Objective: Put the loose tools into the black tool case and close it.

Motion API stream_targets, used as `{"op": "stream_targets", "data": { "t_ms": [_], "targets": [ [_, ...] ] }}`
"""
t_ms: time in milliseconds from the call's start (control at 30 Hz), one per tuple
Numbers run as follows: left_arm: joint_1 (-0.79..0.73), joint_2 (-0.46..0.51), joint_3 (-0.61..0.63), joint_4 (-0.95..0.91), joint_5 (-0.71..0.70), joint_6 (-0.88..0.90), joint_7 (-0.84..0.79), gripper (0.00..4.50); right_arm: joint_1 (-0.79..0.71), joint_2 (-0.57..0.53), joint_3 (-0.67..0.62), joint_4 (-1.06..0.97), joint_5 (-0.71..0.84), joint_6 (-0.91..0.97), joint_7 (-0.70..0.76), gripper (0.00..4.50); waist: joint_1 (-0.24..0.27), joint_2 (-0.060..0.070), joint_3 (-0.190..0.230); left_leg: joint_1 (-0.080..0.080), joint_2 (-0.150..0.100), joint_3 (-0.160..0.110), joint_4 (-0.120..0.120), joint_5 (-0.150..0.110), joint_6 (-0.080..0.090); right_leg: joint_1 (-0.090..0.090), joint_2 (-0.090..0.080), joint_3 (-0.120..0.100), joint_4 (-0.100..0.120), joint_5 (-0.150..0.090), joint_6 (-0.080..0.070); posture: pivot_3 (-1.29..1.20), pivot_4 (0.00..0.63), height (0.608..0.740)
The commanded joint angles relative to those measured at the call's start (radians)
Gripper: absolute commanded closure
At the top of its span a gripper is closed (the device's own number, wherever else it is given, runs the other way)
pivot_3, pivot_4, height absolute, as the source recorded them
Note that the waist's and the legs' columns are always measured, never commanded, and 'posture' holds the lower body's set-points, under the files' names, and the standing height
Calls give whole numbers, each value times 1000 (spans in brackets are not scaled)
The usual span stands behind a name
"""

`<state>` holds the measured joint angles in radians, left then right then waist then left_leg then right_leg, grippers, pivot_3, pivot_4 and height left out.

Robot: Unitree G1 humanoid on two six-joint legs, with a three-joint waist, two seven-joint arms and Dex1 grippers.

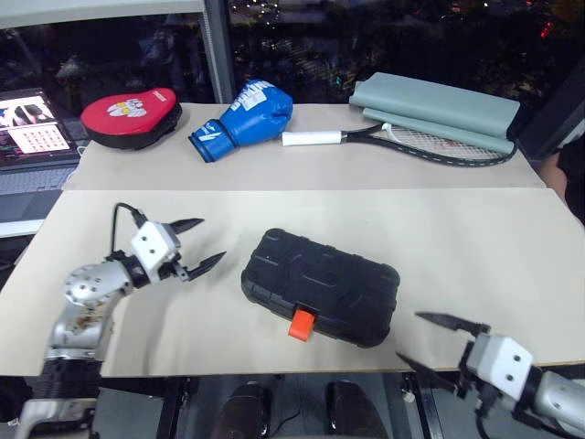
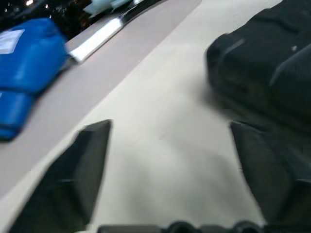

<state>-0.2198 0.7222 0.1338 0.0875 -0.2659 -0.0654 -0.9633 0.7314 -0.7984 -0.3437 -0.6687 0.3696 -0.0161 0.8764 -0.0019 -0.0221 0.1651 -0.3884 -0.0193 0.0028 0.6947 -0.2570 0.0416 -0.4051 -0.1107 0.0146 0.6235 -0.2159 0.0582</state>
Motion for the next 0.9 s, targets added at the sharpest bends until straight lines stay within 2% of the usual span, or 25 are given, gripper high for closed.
{"op": "stream_targets", "data": {
  "t_ms": [33,100,133,200,267,300,367,433,467,500,700,900],
  "targets": [
    [-81,24,-29,46,-13,40,-66,0,34,-20,-37,-92,134,105,49,1631,7,-2,1,4,1,0,0,0,0,1,0,-1,-1,-4,-3,0,150,736],
    [-189,6,-78,130,2,59,-109,0,-5,-19,21,-102,114,141,31,2229,12,-4,0,5,1,0,0,-3,-5,2,-1,-1,-1,-5,-3,0,150,736],
    [-237,-4,-100,169,9,71,-126,540,-23,-18,46,-105,103,157,23,2584,15,-7,0,5,1,0,0,-3,-6,2,-1,-1,-1,-5,-3,0,150,736],
    [-314,-23,-139,241,30,71,-152,1180,-54,-17,90,-106,78,184,15,3400,17,-8,0,4,1,0,1,-1,-5,1,0,-2,-1,-3,-2,0,150,736],
    [-380,-44,-173,313,62,37,-168,1747,-80,-18,129,-107,55,203,9,3914,16,-8,0,3,0,1,1,1,-1,3,-1,-1,0,0,4,0,150,736],
    [-422,-62,-190,358,79,17,-173,2232,-99,-15,153,-105,41,212,1,4404,16,-8,0,1,0,1,1,1,-1,1,0,-1,0,1,3,0,150,736],
    [-548,-137,-242,499,131,-38,-180,3055,-166,-13,224,-82,-2,228,-10,4500,15,-8,0,-1,-1,0,0,0,-1,-1,1,-1,0,3,-4,0,150,736],
    [-645,-204,-279,618,170,-93,-191,3692,-224,-14,276,-54,-37,242,-15,4500,18,-11,2,-2,-2,0,1,-1,-1,-1,2,-2,0,3,-4,0,150,736],
    [-679,-233,-297,667,189,-115,-200,4220,-252,-15,299,-33,-60,244,-18,4500,18,-11,2,-4,-3,-1,2,-1,-1,-1,1,-2,-1,3,-4,0,150,736],
    [-703,-256,-317,701,206,-129,-214,4398,-281,-15,320,-9,-82,245,-21,4500,19,-11,2,-5,-3,-1,3,-1,0,-1,1,-2,-1,3,-3,0,150,736],
    [-749,-315,-375,766,236,-163,-349,4398,-416,15,360,74,-150,264,-67,4500,-3,-12,3,-6,-3,0,3,-5,3,-2,1,-1,-5,2,-2,0,150,736],
    [-677,-195,-463,657,269,-119,-617,4398,-514,25,221,140,-92,314,-93,4500,-13,-11,2,-5,-2,0,2,-5,3,-1,1,-1,-5,2,-2,0,150,736]
  ]
}}
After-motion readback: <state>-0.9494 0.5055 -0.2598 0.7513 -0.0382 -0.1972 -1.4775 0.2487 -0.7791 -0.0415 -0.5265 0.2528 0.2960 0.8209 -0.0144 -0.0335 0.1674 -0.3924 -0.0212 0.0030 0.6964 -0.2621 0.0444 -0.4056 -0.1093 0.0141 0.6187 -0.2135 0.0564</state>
